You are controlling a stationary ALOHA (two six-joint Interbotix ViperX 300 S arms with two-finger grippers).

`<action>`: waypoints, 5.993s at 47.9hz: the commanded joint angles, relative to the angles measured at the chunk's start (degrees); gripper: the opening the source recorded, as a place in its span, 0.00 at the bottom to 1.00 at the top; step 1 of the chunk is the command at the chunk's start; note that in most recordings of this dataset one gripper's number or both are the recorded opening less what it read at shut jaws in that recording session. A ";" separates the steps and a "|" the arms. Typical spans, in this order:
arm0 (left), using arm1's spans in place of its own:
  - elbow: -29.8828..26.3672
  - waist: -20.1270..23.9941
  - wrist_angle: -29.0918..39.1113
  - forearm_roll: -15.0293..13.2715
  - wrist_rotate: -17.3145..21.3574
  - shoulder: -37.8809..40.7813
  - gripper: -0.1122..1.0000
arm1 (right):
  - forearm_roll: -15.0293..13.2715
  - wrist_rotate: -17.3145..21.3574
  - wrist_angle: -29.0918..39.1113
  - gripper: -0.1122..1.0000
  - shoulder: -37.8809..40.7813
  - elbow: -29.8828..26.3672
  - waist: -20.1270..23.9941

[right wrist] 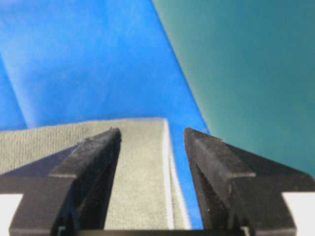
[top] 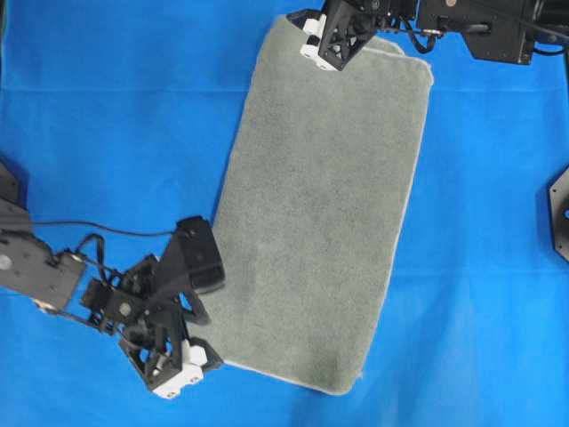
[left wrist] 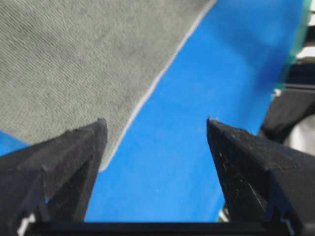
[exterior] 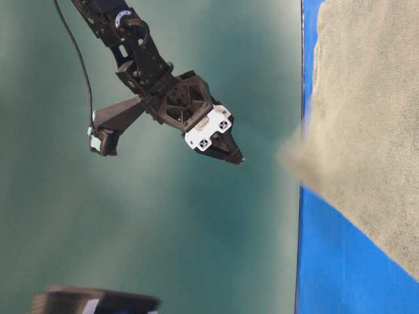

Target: Fold a large towel.

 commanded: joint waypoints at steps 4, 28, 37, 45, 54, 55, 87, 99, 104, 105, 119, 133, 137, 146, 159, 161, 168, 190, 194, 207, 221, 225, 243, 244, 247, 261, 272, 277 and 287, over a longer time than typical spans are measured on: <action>-0.97 2.72 2.64 0.26 4.39 -7.21 0.78 | -0.09 0.09 0.53 0.62 -6.86 2.11 1.05; 6.24 30.32 -9.05 0.26 40.43 -22.06 0.78 | 3.87 7.12 -2.90 0.62 -39.29 30.50 5.63; 9.58 36.21 -18.02 -0.09 47.81 -23.03 0.77 | 3.87 11.07 -2.20 0.62 -51.15 36.91 7.65; 9.49 42.19 -21.36 -0.09 47.99 -16.96 0.77 | 3.78 11.95 0.62 0.62 -49.39 37.44 5.63; 4.92 47.55 -23.64 -0.26 48.25 -4.39 0.77 | 2.81 11.60 0.70 0.62 -37.27 34.89 -0.35; 4.22 47.90 -23.64 -0.26 48.25 -2.99 0.77 | 2.55 11.51 0.70 0.62 -35.77 34.45 -0.88; -13.89 53.96 -23.03 -0.26 49.31 27.77 0.76 | -3.96 11.07 -5.89 0.62 -1.67 22.06 -12.22; -13.10 55.02 -22.06 -0.18 49.48 27.69 0.48 | -4.57 10.90 -7.65 0.58 0.09 21.97 -14.68; -13.10 55.02 -21.62 -0.18 49.66 27.69 0.24 | -4.92 10.90 -8.17 0.35 0.18 21.80 -14.77; -13.10 55.02 -21.53 -0.18 49.83 27.69 0.19 | -4.92 10.90 -8.35 0.30 0.18 21.80 -14.77; -12.30 54.93 -18.63 -0.18 50.27 21.80 0.13 | -4.83 11.60 -10.72 0.13 -2.99 21.09 -14.50; -5.71 54.40 -18.28 -0.18 50.80 6.33 0.13 | -4.57 11.78 -3.16 0.13 -16.96 21.62 -9.76; -2.99 53.17 -18.28 -0.18 50.89 4.13 0.13 | -4.22 11.95 -1.58 0.13 -18.98 21.80 -7.29; 3.78 46.93 -18.28 -0.09 50.80 -0.09 0.13 | -0.70 12.22 4.57 0.13 -21.36 23.12 3.96; 13.36 29.00 -17.84 -0.35 49.39 -5.10 0.13 | 9.49 15.29 14.50 0.13 -21.01 24.35 26.02; 14.41 25.14 -17.84 -0.44 48.96 -5.45 0.13 | 10.81 16.96 14.59 0.13 -20.74 24.35 29.44; 16.52 14.77 -17.23 -0.44 47.46 -4.92 0.13 | 11.60 23.12 14.59 0.13 -19.07 23.47 38.14; 16.44 3.52 -16.79 -0.88 35.68 3.16 0.13 | 11.60 30.67 12.04 0.13 -6.59 16.17 47.90; 15.21 3.43 -17.05 -0.88 35.68 4.22 0.13 | 11.60 30.67 11.25 0.13 -5.89 15.29 47.99; 12.74 3.25 -18.72 -0.88 34.98 5.19 0.13 | 11.60 30.76 10.90 0.15 -5.80 14.94 48.08; 11.16 -0.35 -18.63 -0.70 35.24 4.04 0.38 | 11.34 30.41 11.34 0.68 -5.98 13.27 50.89; 10.72 -2.29 -18.11 -0.70 35.16 2.55 0.62 | 11.25 30.32 11.34 0.63 -6.50 12.48 52.38; 10.72 -5.45 -9.14 -0.53 36.74 -13.97 0.76 | 5.80 30.23 15.82 0.64 -16.96 10.90 56.51; 10.63 -5.45 -8.70 -0.44 36.91 -15.03 0.75 | 5.19 30.32 16.35 0.64 -17.84 11.07 56.51; 10.55 -5.27 -7.73 -0.18 37.88 -19.25 0.75 | 2.55 30.32 18.19 0.64 -20.65 11.51 56.51; 14.68 -2.99 -6.77 -0.18 46.85 -39.64 0.75 | -9.14 31.38 22.06 0.64 -38.50 18.90 56.51; 18.90 2.55 -2.55 -0.18 49.13 -52.21 0.75 | -14.94 33.57 23.82 0.63 -56.78 27.33 56.43; 21.53 5.27 -1.32 -0.18 49.31 -56.95 0.75 | -17.84 35.77 25.75 0.63 -63.98 31.46 56.34; 28.48 10.55 -0.70 -0.26 49.13 -67.24 0.75 | -23.55 43.59 30.15 0.63 -75.15 41.13 55.90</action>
